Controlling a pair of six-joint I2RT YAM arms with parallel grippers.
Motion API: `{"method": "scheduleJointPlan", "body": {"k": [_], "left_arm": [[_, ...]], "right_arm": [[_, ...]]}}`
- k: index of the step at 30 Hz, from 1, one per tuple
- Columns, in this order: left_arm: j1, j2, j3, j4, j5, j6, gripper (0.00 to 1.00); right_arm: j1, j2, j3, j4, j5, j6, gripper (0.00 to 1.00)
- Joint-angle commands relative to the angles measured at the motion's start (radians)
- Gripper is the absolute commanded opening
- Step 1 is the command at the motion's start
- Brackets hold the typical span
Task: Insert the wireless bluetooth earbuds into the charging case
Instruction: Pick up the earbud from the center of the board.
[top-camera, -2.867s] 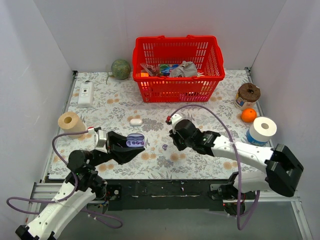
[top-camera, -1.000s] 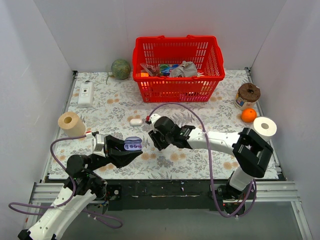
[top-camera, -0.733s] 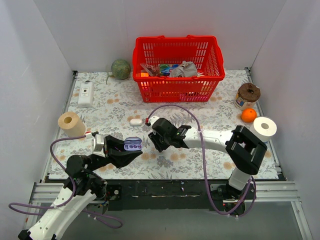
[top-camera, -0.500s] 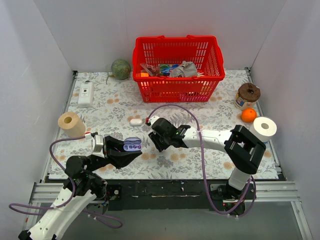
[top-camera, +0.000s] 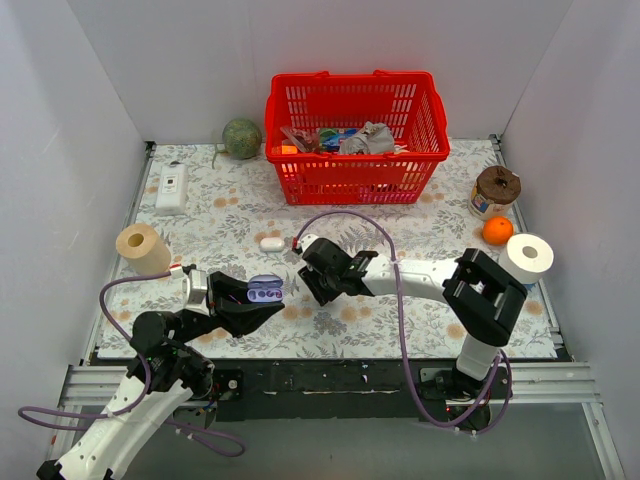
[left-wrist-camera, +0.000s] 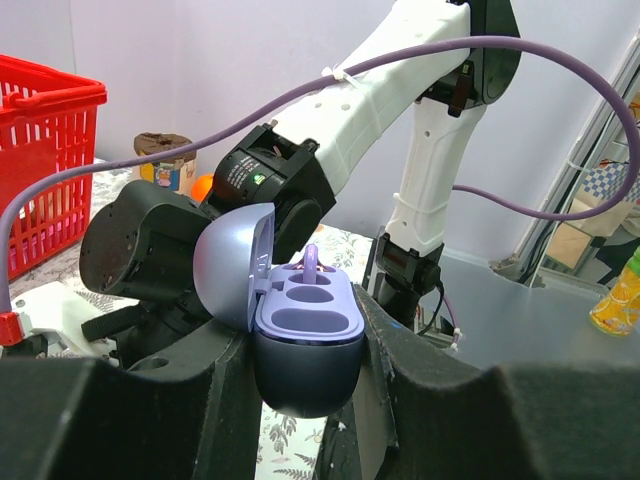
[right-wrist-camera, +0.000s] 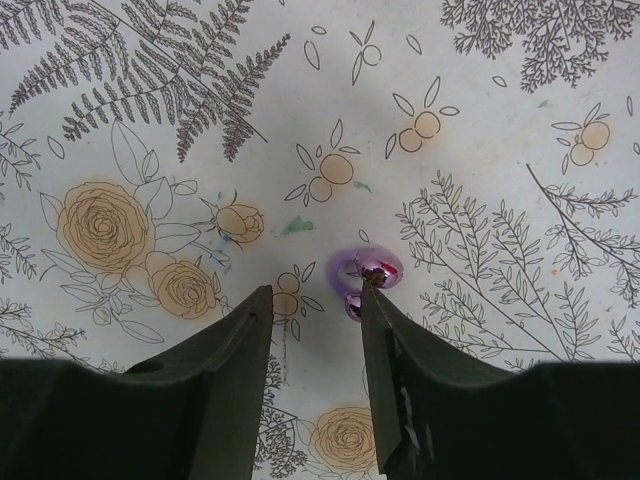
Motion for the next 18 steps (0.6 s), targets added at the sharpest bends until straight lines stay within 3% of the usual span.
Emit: {"method": "scheduleJointPlan", "body": {"k": [1,7,18], "left_arm": [[0.002,0.006,-0.007,0.006,-0.012,-0.009,0.00],[0.002,0.005,-0.009,0.005,-0.012,-0.010,0.00],[0.004,0.002,-0.013,0.006,-0.014,-0.014,0.00]], "right_arm": [[-0.003,0.019,0.041,-0.004,0.010,0.004,0.48],[-0.003,0.030,0.048,-0.013,0.014,-0.016,0.46],[-0.014,0.047,0.048,-0.036,0.036,-0.054,0.27]]}}
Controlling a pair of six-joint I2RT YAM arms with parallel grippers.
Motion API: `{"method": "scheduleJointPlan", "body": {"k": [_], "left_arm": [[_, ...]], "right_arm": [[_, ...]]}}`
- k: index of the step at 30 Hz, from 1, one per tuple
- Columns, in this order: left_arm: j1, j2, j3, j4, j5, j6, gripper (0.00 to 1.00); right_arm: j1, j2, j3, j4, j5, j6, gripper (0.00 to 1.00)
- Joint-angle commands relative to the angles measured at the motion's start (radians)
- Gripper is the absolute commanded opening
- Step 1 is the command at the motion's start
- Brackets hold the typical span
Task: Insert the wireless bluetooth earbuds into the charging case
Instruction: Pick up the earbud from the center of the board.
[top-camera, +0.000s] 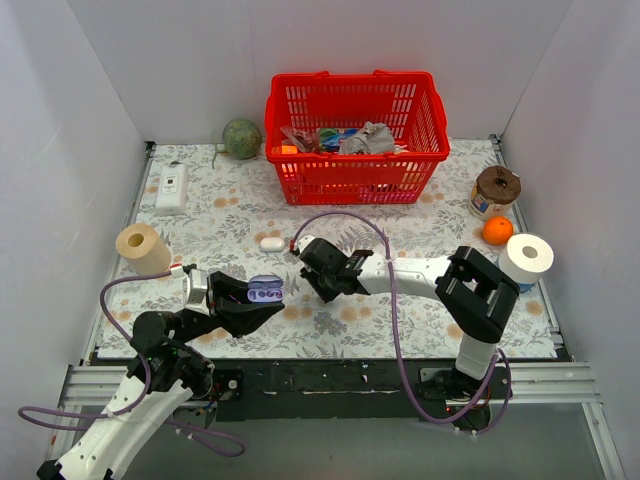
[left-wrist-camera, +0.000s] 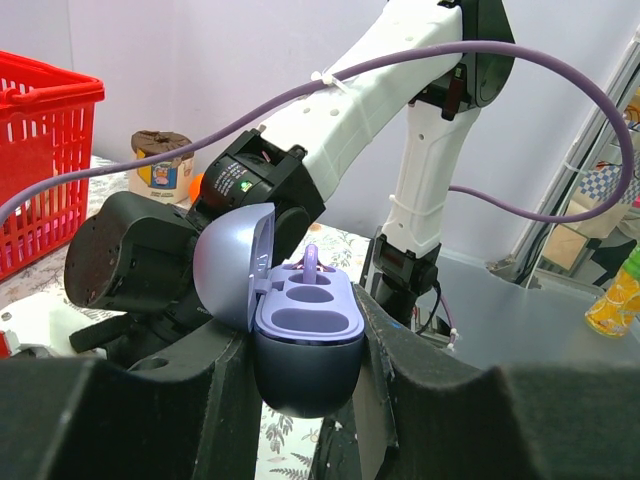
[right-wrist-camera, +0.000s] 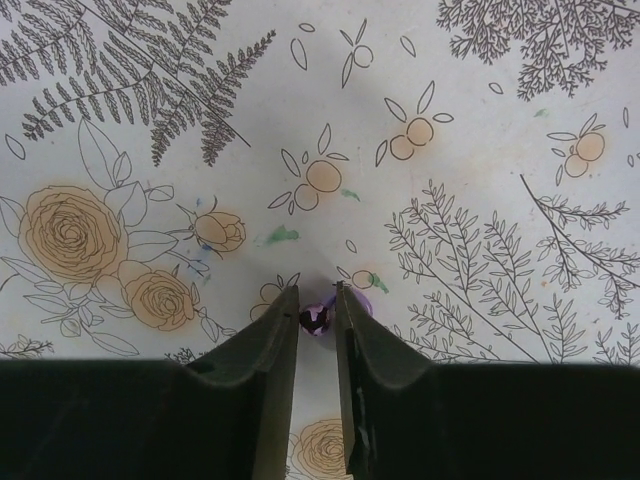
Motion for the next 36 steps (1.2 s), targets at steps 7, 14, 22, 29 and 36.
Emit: {"method": "scheduleJointPlan", "body": {"k": [7,14,22,29,36], "left_arm": [[0.002,-0.003,-0.016,0.006,-0.012,-0.008,0.00],[0.002,0.003,-0.014,0.006,-0.008,-0.006,0.00],[0.002,0.001,-0.020,0.011,-0.008,-0.008,0.00],[0.002,0.015,-0.013,0.015,-0.003,-0.009,0.00],[0.002,0.012,-0.020,0.020,-0.003,-0.015,0.00]], "right_arm": [[-0.017,-0.011,-0.014,-0.011,0.014,-0.015,0.25],[-0.017,-0.038,-0.019,-0.021,-0.009,-0.095,0.25],[-0.017,-0.074,-0.051,-0.029,0.002,-0.130,0.36],[-0.015,-0.082,-0.082,-0.031,0.025,-0.141,0.27],[-0.017,-0.082,-0.088,-0.026,0.032,-0.152,0.05]]}}
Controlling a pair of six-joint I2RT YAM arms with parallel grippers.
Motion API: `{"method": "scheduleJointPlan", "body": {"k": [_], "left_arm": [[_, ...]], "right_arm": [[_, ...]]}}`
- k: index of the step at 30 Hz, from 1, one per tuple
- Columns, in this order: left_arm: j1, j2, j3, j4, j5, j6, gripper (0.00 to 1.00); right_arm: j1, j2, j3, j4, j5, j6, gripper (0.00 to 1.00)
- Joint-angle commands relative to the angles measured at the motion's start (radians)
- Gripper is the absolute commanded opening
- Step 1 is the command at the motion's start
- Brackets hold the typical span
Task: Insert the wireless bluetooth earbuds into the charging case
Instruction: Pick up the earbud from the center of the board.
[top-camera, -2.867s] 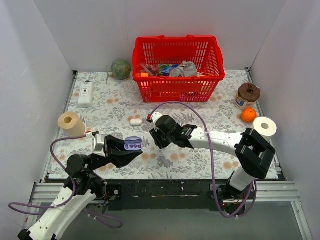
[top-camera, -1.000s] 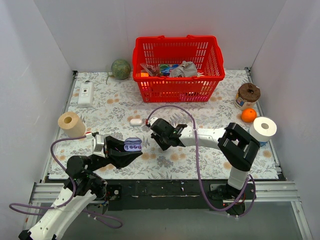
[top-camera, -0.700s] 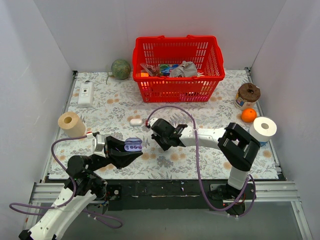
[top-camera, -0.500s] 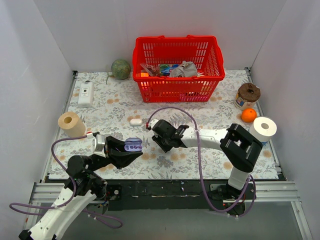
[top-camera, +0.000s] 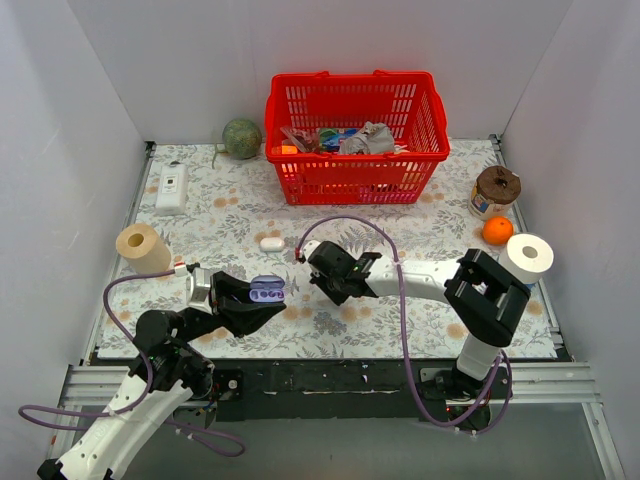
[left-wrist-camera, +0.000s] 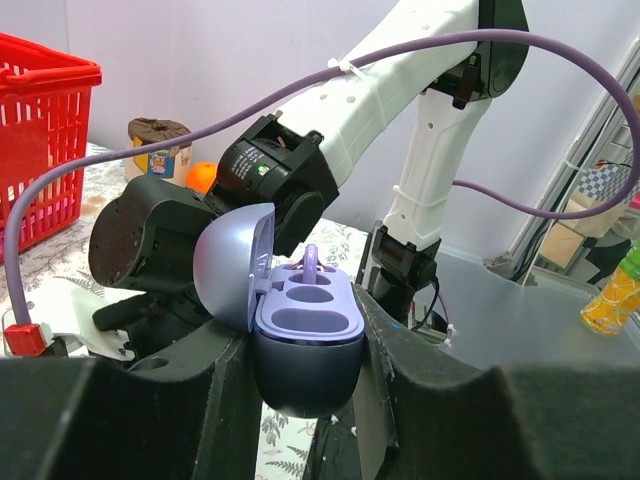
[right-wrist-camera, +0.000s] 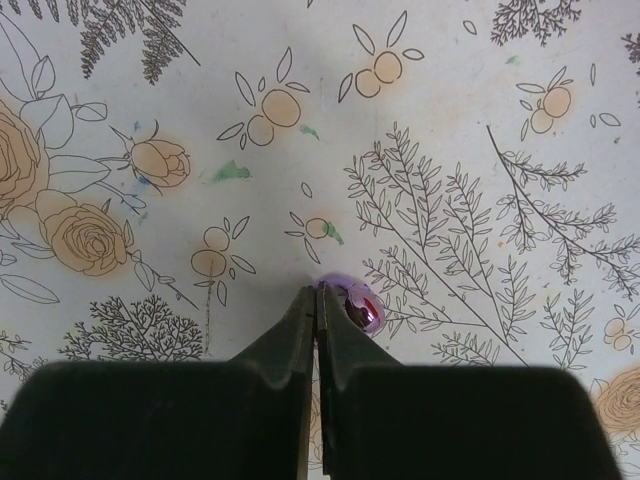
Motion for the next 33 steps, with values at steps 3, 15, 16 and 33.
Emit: {"method": "scheduleJointPlan", "body": {"k": [3,15,16,33], "left_arm": [[0.002,0.004,-0.006,0.019,-0.002,-0.006,0.00],[0.002,-0.020,-0.021,0.030,-0.004,-0.004,0.00],[0.002,-0.022,-0.021,0.030,-0.002,-0.003,0.00],[0.004,0.042,0.039,0.117,0.021,-0.066,0.00]], "right_arm": [[-0.003,-0.040,-0.021,0.011,-0.003,-0.059,0.01],[0.017,-0.210,-0.092,0.121,-0.192,-0.363,0.01],[0.018,-0.218,-0.093,0.123,-0.224,-0.381,0.01],[0.023,-0.601,0.203,-0.132,-0.615,-0.283,0.01]]}}
